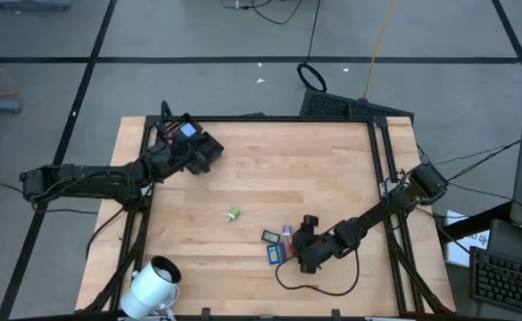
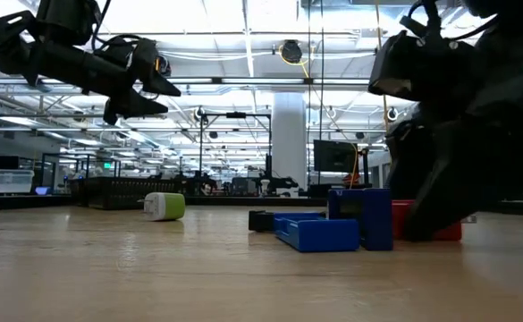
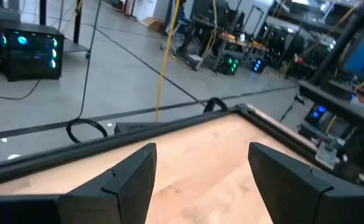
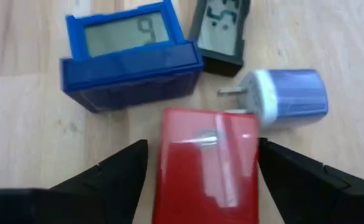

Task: Pick & Place Office items
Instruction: Put the red charger adapter into the top black bin

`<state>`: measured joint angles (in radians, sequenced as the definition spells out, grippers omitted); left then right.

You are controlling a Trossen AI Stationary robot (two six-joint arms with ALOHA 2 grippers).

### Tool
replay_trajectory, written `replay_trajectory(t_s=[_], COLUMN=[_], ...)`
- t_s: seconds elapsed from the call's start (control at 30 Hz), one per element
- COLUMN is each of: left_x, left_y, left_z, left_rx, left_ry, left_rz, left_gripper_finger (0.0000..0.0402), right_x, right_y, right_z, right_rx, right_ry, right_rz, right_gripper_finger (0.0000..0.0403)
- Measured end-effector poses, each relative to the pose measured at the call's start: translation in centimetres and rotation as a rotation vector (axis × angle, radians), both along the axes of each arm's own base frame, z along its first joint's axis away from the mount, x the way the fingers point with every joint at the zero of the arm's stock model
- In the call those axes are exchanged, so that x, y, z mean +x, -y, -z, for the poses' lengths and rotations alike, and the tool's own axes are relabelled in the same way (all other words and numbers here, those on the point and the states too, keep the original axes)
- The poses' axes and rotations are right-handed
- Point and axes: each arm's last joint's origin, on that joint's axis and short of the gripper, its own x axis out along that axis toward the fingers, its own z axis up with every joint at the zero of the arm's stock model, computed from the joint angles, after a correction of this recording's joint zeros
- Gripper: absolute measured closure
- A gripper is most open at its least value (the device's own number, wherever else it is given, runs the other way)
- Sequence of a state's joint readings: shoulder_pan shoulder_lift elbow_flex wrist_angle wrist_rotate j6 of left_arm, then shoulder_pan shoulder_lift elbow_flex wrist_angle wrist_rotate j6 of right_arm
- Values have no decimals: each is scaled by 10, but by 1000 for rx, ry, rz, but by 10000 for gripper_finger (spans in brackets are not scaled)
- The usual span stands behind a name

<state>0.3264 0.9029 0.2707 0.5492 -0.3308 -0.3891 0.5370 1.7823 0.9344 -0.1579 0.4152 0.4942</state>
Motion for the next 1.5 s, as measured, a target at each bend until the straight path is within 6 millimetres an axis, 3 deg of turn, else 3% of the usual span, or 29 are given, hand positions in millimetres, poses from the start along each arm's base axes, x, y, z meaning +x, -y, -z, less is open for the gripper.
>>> replay_trajectory(t_s=[0.17,0.87,1.1,1.2,1.33,1.5], left_x=[1,4,7,7,7,7], left_y=[4,11,15,17,17,17], left_z=[2,1,-7,-10,-11,-12], left_rx=[7,63,180,220,228,230], left_ry=[-28,-62,-31,-7,6,12], left_rz=[25,69,248,303,319,318], left_gripper_finger=[140,147,145,153,163,174], right_x=[-4,-5,-3,-4,-9,-10], right_y=[7,11,15,19,28,47], right_z=[2,4,3,-4,-22,-59], right_rx=[-24,33,58,86,62,-133], right_ry=[-82,-142,-152,-155,-154,4], right_rz=[1,9,12,5,-29,-56], right_gripper_finger=[128,136,172,196,196,196])
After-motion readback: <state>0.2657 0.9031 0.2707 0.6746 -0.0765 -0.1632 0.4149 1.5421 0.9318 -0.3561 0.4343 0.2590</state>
